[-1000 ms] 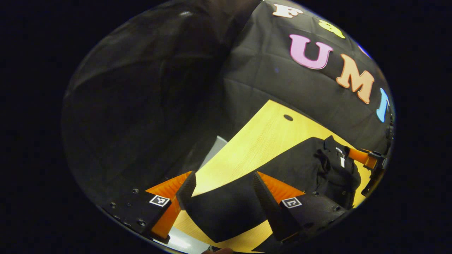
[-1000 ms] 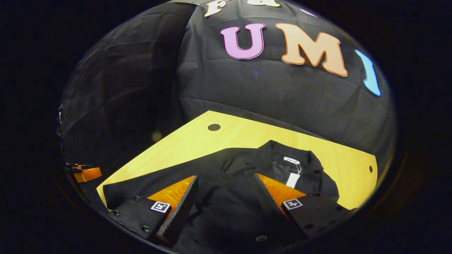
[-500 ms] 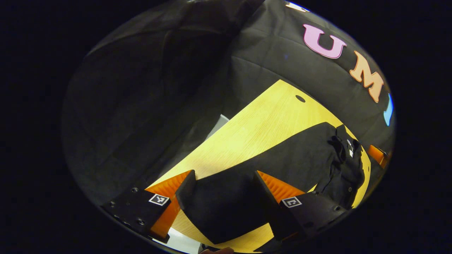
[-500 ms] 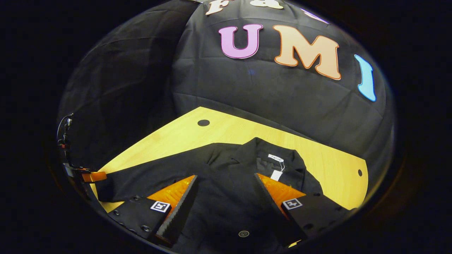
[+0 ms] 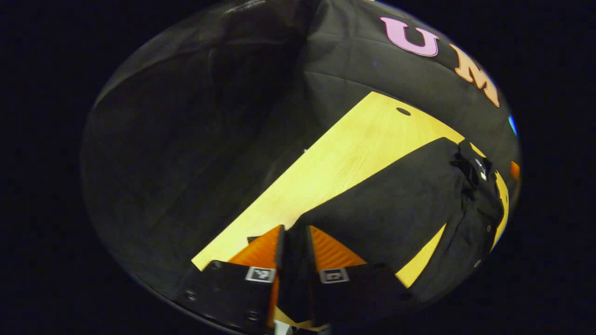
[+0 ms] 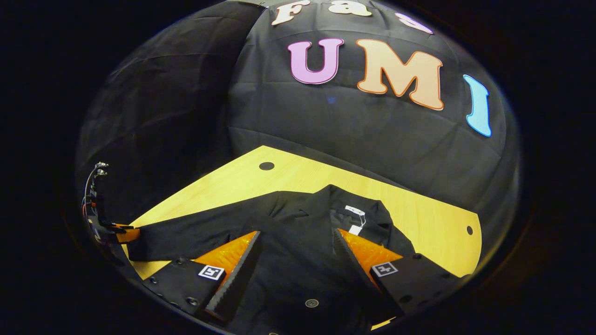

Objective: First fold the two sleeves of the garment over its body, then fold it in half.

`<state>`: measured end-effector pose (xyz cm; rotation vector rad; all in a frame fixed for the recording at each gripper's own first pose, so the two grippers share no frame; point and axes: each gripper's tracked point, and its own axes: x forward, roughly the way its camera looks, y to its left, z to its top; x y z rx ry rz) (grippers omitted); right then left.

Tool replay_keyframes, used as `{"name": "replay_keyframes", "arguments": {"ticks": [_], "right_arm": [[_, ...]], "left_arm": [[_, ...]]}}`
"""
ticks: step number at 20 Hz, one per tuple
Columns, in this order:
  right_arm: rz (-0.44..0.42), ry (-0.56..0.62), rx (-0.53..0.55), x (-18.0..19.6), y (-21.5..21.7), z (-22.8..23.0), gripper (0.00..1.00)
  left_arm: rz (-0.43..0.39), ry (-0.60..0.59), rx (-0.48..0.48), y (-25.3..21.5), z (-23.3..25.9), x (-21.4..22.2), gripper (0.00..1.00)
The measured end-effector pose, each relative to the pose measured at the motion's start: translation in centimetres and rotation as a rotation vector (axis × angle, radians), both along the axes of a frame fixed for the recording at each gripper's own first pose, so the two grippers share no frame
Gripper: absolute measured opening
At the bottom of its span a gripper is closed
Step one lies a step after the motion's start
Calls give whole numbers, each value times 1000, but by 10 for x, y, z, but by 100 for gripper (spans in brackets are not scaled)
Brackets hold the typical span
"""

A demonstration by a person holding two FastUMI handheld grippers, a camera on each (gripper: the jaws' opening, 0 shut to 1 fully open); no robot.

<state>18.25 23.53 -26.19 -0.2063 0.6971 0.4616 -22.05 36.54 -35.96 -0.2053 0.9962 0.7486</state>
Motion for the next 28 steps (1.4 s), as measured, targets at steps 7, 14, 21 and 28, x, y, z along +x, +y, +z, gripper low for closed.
{"name": "replay_keyframes", "arguments": {"ticks": [7,14,21,28], "right_arm": [[-64,-1,52,-22,-55,7,98],[-150,20,103,-45,-116,3,98],[-251,2,134,-58,-186,8,99],[-365,0,150,-76,-253,7,98]], "left_arm": [[-30,-79,55,-9,24,24,0],[-198,-224,166,-27,94,109,0],[-328,-288,182,-84,119,172,0],[-478,-326,174,-158,130,235,0]]}}
